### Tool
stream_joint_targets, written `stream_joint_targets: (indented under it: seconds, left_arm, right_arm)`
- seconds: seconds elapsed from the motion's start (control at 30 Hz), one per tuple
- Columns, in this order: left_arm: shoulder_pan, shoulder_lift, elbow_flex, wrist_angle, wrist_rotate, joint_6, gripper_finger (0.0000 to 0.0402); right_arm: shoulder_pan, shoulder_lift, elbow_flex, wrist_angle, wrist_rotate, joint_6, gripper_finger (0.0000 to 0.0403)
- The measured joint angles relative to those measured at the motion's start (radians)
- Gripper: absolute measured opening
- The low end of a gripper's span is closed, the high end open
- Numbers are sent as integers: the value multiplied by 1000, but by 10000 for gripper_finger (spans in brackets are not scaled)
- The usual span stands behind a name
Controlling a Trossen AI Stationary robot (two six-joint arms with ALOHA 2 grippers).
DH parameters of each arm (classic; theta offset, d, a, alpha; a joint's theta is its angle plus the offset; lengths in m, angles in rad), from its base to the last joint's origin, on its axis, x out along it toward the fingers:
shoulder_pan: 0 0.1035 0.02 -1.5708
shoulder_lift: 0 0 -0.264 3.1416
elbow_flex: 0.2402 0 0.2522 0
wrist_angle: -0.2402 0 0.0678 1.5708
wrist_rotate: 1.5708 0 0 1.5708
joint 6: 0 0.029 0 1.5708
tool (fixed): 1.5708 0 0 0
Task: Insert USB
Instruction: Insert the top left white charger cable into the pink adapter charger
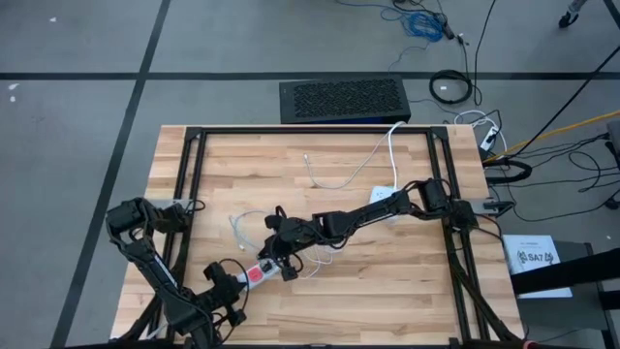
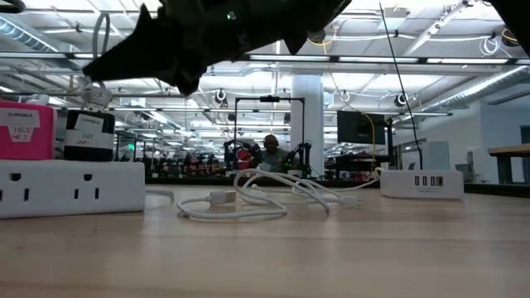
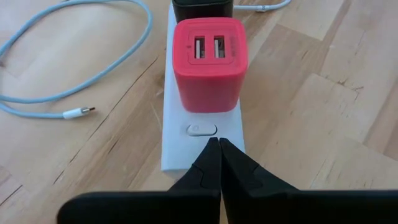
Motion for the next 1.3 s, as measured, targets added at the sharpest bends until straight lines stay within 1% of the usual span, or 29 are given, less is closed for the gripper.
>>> stream_joint_targets:
  seconds: [0.23, 0.43, 0.57, 0.73, 0.93, 1.07, 1.2, 1.27, 1.3]
  left_arm:
    - [0, 0, 1, 1, 0, 0, 2]
    - [0, 0, 1, 1, 0, 0, 2]
    - [0, 0, 0, 0, 0, 0, 2]
    - [0, 0, 0, 1, 0, 0, 2]
    - [0, 0, 0, 2, 0, 1, 2]
    - [-2, 0, 0, 3, 0, 1, 2]
    - [-2, 0, 0, 2, 0, 1, 2]
    - [-4, 0, 0, 2, 0, 2, 2]
    - [-4, 0, 0, 2, 0, 2, 2]
  right_arm:
    - [-2, 8, -6, -20, -7, 0, 4]
    - [-3, 7, -6, -9, -9, 24, 31]
    - [-2, 2, -6, -8, -11, 26, 57]
    - [-2, -22, -4, -5, -18, 49, 98]
    - [-2, -66, -3, -34, -84, 107, 153]
    - [-1, -125, -2, -151, -120, 109, 182]
    - [-3, -191, 0, -398, -133, 78, 199]
    - [-10, -197, -7, -507, -185, 52, 202]
    - [-12, -195, -31, -511, -223, 46, 203]
